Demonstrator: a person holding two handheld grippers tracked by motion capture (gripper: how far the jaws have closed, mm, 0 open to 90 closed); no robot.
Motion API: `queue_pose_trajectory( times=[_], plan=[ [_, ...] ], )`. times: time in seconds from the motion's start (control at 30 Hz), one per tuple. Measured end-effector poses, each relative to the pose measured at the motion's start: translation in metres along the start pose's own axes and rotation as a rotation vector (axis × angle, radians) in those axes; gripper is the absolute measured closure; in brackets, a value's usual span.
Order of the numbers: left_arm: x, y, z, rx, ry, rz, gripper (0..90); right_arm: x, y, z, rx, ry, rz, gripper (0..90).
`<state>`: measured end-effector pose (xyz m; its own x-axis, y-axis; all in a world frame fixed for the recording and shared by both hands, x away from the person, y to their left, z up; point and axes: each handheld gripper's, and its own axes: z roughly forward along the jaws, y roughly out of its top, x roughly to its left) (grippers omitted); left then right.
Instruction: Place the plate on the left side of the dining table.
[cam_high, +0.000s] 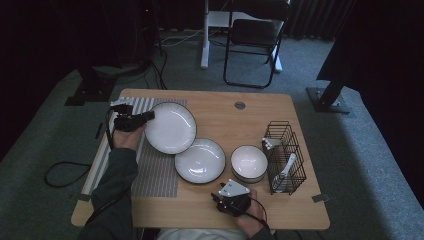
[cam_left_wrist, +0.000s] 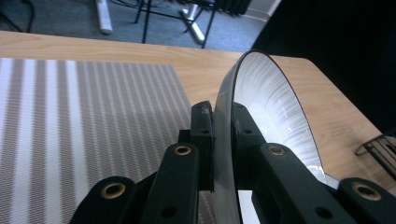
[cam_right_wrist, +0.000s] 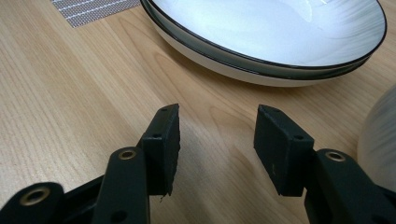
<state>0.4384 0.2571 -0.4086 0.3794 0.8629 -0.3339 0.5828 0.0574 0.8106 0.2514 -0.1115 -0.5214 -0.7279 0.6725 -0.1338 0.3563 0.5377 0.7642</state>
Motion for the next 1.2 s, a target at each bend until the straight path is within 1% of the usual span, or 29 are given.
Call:
queue_pose_trajectory(
  times=[0.17, 0.5, 0.53, 0.57, 0.77, 0.97, 1.2],
  plan=[
    [0.011, -0.002, -0.004, -0.013, 0.03, -0.028, 83.9, 0.0, -0.001, 0.001, 0.003, 0.003, 0.001, 49.6],
    [0.032, -0.008, -0.012, -0.026, 0.089, -0.065, 83.9, 0.0, -0.002, 0.003, 0.011, 0.005, 0.003, 49.4],
    [0.032, -0.008, -0.012, -0.026, 0.089, -0.065, 83.9, 0.0, -0.002, 0.003, 0.013, 0.005, 0.002, 49.4],
    [0.036, -0.01, -0.013, -0.022, 0.102, -0.067, 83.9, 0.0, -0.002, 0.003, 0.014, 0.005, 0.003, 49.4],
    [0.049, -0.018, -0.016, -0.012, 0.136, -0.091, 83.9, 0.0, -0.002, 0.003, 0.013, 0.004, 0.002, 49.4],
    [0.059, -0.028, -0.016, -0.004, 0.155, -0.126, 83.6, 0.001, -0.002, 0.003, 0.01, 0.007, 0.002, 49.4],
    [0.068, -0.035, -0.014, 0.01, 0.17, -0.149, 83.6, 0.001, -0.002, 0.003, 0.008, 0.007, -0.001, 49.4]
  ],
)
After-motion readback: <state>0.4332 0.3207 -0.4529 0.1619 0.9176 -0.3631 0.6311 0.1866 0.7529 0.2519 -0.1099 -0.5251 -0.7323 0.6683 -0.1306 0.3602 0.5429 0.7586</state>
